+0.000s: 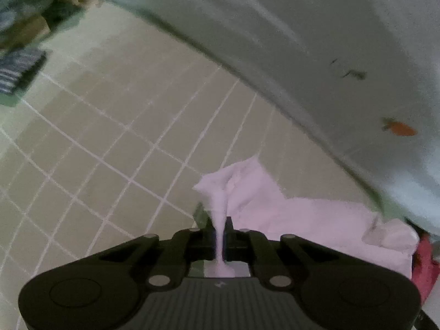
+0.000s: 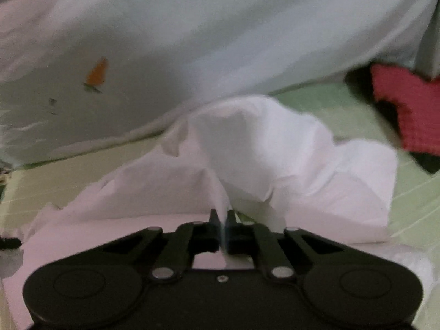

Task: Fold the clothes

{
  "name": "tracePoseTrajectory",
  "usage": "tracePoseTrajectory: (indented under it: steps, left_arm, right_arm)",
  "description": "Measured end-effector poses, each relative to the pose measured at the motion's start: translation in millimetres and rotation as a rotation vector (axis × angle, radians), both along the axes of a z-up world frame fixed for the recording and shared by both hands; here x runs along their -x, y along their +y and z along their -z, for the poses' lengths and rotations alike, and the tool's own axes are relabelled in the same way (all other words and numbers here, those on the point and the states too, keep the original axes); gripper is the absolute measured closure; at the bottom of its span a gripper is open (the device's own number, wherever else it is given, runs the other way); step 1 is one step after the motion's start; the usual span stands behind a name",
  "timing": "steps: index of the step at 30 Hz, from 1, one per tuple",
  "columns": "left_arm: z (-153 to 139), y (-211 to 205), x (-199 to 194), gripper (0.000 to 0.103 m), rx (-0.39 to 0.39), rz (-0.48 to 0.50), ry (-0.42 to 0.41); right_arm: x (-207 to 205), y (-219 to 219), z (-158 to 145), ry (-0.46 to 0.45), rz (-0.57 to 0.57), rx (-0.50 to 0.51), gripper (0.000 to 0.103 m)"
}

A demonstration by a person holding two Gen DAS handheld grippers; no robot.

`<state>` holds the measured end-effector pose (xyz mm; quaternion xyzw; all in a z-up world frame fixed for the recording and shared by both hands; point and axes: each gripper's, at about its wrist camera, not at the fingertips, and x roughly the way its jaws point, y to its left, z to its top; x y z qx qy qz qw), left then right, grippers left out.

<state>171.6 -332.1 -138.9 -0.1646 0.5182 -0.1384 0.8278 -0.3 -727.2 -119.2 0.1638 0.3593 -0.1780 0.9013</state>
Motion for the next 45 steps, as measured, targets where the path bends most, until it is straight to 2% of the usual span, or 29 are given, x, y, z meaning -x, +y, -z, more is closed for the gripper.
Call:
tracePoseTrajectory:
  steps: [4, 8, 12, 14, 17, 19, 23, 28, 31, 34, 37, 39, 41, 42, 44, 45]
  left_arm:
    - [-27.8, 16.3, 45.1, 0.098, -0.004, 0.010, -0.087]
    - [-31.6, 28.7, 98.1, 0.098, -0.032, 0.042, -0.080]
    - [-35.4, 41.1, 151.1, 0.096, -0.061, 0.073, -0.074]
    - [-34.7, 46.3, 173.2, 0.090, -0.076, 0.080, -0.058]
    - [-40.6, 47.4, 181.1, 0.079, -0.082, 0.065, -0.076]
    - [-48.0, 47.1, 184.2, 0.078, -0.092, 0.059, -0.110]
    - [-68.4, 39.0, 179.9, 0.073, -0.169, 0.073, -0.224]
    - [-76.3, 17.4, 152.2, 0.069, -0.155, 0.149, -0.261]
    - [-65.1, -1.3, 129.8, 0.067, -0.154, 0.201, -0.219]
    - [-39.6, -20.5, 102.0, 0.067, -0.184, 0.231, -0.086]
    - [-11.5, -24.8, 80.9, 0.067, -0.232, 0.201, 0.039]
    - [2.7, -24.7, 69.1, 0.065, -0.229, 0.186, 0.105]
    - [12.7, -23.7, 63.1, 0.058, -0.202, 0.188, 0.148]
    - [15.9, -24.3, 61.6, 0.056, -0.188, 0.197, 0.160]
    - [20.6, -28.5, 61.3, 0.051, -0.187, 0.234, 0.164]
    - [23.0, -30.7, 61.4, 0.051, -0.189, 0.255, 0.165]
  right_arm:
    - [54.7, 22.3, -30.2, -0.089, -0.011, 0.048, 0.100]
    - [119.5, 33.6, -50.1, -0.150, 0.017, 0.043, 0.100]
    - [170.8, 34.8, -19.6, -0.042, 0.031, 0.024, 0.100]
    - [185.0, 38.2, 2.8, 0.041, 0.037, 0.033, 0.100]
    - [201.3, 39.1, 21.3, 0.110, 0.046, 0.052, 0.100]
    - [206.1, 33.2, 17.8, 0.092, 0.063, 0.042, 0.100]
    - [203.0, 29.4, 15.8, 0.085, 0.079, 0.075, 0.100]
    - [198.6, 27.6, 17.7, 0.063, 0.097, 0.056, 0.099]
    - [191.1, 23.2, 18.2, 0.043, 0.114, 0.041, 0.099]
    - [176.5, 15.8, 18.3, 0.027, 0.130, 0.028, 0.098]
    - [158.7, 10.5, 19.1, 0.020, 0.132, 0.028, 0.098]
    - [145.6, 7.9, 19.9, 0.030, 0.128, 0.029, 0.097]
    - [136.3, 6.2, 19.6, 0.049, 0.126, 0.028, 0.096]
    - [134.5, 6.8, 19.2, 0.060, 0.126, 0.035, 0.094]
    - [132.7, 7.4, 20.8, 0.079, 0.128, 0.048, 0.083]
    - [132.5, 7.2, 22.7, 0.087, 0.131, 0.054, 0.073]
